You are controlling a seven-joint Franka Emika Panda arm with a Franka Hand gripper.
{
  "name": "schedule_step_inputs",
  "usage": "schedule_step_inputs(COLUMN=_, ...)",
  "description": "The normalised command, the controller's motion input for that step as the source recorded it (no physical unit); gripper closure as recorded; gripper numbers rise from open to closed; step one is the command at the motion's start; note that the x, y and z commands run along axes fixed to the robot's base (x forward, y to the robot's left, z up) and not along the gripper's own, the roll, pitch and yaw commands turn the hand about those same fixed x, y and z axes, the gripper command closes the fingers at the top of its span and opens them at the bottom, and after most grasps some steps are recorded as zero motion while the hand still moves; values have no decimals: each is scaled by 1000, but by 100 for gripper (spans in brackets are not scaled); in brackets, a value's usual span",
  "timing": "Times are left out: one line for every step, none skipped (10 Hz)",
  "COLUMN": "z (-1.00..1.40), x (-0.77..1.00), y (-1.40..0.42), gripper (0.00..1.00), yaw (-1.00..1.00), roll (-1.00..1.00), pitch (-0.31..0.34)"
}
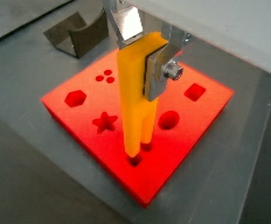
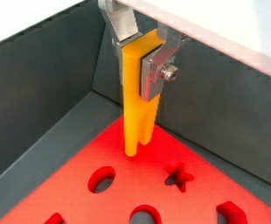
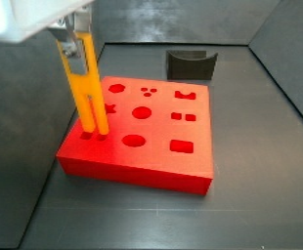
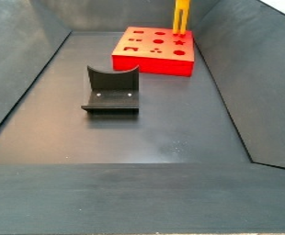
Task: Pick up the square-circle object. Move up. Place the square-circle object on the fixture. Regrasp the square-circle object. Rotate the square-circle object. Move to above the board. Insert the square-circle object.
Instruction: Insert the square-circle object.
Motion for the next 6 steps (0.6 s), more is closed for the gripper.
schedule_step_inputs(z=-266, x=-151, y=-23, gripper=100, yaw=123, roll=50, pitch=40)
schedule_step_inputs(z=-200, x=-169, y=-157, gripper=100, yaw=29, roll=56, pitch=17)
schedule_step_inputs(z=-140, x=-97, y=-286, gripper=100, yaw=0, roll=74, pitch=11)
schedule_step_inputs(z=-120, x=0, y=-309, gripper=100, yaw=-6, roll=64, pitch=0)
schedule_step_inputs(z=-200, x=0, y=-137, gripper=100, yaw=-43, roll=49, pitch=0)
schedule_step_inputs(z=-337, x=20, y=0, gripper=100, yaw=-40, roll=29, pitch=0)
